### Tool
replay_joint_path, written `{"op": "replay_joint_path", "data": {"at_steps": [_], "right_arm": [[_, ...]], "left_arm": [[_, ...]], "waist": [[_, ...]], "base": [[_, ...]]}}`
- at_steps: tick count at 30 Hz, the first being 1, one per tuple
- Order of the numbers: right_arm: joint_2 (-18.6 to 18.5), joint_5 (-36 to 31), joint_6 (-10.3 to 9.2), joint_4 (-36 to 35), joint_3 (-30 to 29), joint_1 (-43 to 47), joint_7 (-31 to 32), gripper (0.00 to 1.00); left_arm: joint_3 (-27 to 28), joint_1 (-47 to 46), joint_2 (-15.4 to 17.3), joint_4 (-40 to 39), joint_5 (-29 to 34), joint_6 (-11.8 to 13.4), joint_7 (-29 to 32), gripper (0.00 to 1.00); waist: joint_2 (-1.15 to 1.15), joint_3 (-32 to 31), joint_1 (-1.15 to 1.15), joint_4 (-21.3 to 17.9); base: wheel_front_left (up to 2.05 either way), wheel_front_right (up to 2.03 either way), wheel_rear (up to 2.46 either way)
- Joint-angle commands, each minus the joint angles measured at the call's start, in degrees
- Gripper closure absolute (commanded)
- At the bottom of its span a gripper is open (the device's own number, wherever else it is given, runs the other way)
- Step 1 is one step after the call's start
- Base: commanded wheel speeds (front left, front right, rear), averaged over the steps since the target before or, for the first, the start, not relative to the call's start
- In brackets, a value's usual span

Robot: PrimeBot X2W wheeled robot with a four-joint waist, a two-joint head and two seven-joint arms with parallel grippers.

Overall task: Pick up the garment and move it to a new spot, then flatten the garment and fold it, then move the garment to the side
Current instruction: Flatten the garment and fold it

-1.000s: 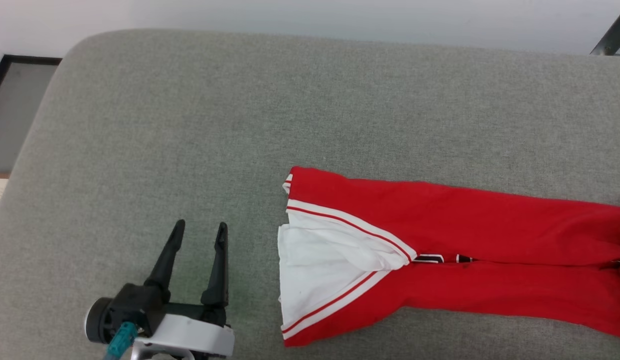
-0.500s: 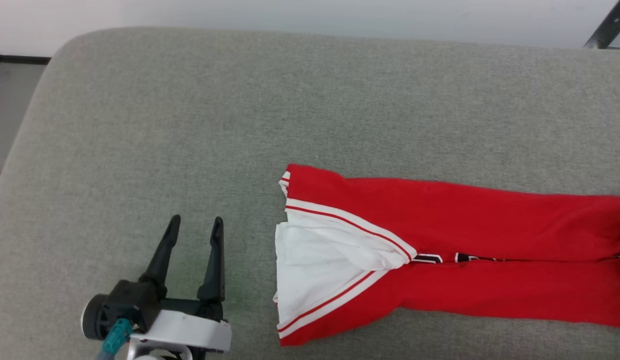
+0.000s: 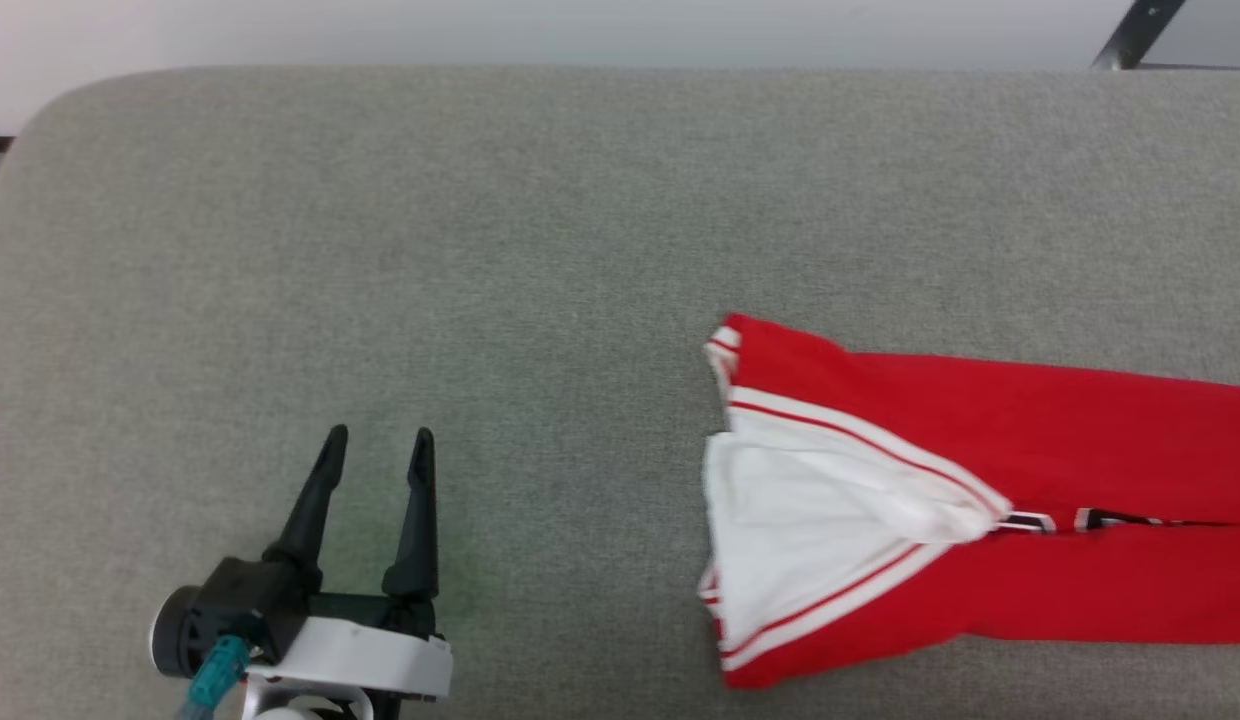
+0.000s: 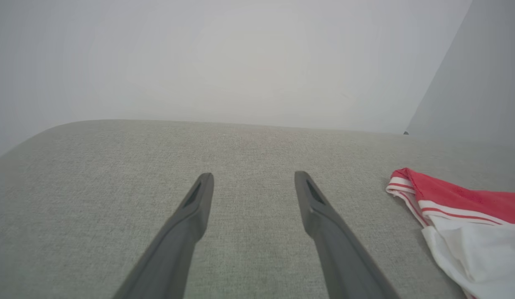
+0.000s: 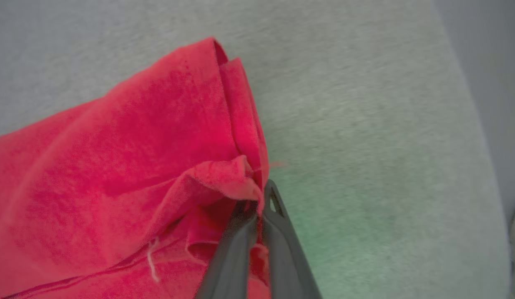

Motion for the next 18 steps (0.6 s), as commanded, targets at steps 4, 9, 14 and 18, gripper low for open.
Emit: {"op": "replay_joint_path", "data": {"at_steps": [4,9,14,18], "right_arm": [[-0.8,-0.2,-0.14,1.3,-2.8,0.0,-2.3,1.0],[0.1,0.6,-0.13,-2.8,2.3,1.5,-3.1,1.0],[0.9,1.8,-0.13,-13.1,9.5,4.0,-1.8,1.0],[2.1,2.6,-0.13,-20.6,13.2,5.0,-0.1,1.0]], "left_arm": [[0.3,-0.6,0.1,0.1,0.5,-0.4,-0.2,0.0],[0.0,-0.1,0.1,1.3,0.7,-0.4,-0.2,0.0],[-0.8,1.1,0.0,3.1,-0.2,-0.4,-0.2,0.0],[-1.0,1.9,-0.1,3.6,-0.9,-0.4,-0.2,0.0]], "waist": [[0.0,0.7,0.0,-1.5],[0.0,-0.9,0.0,-2.5],[0.0,-3.8,0.0,-3.0],[0.0,-4.9,0.0,-3.1]], "base": [[0.0,0.0,0.0],[0.0,0.0,0.0],[0.0,0.0,0.0],[0.0,0.0,0.0]]}}
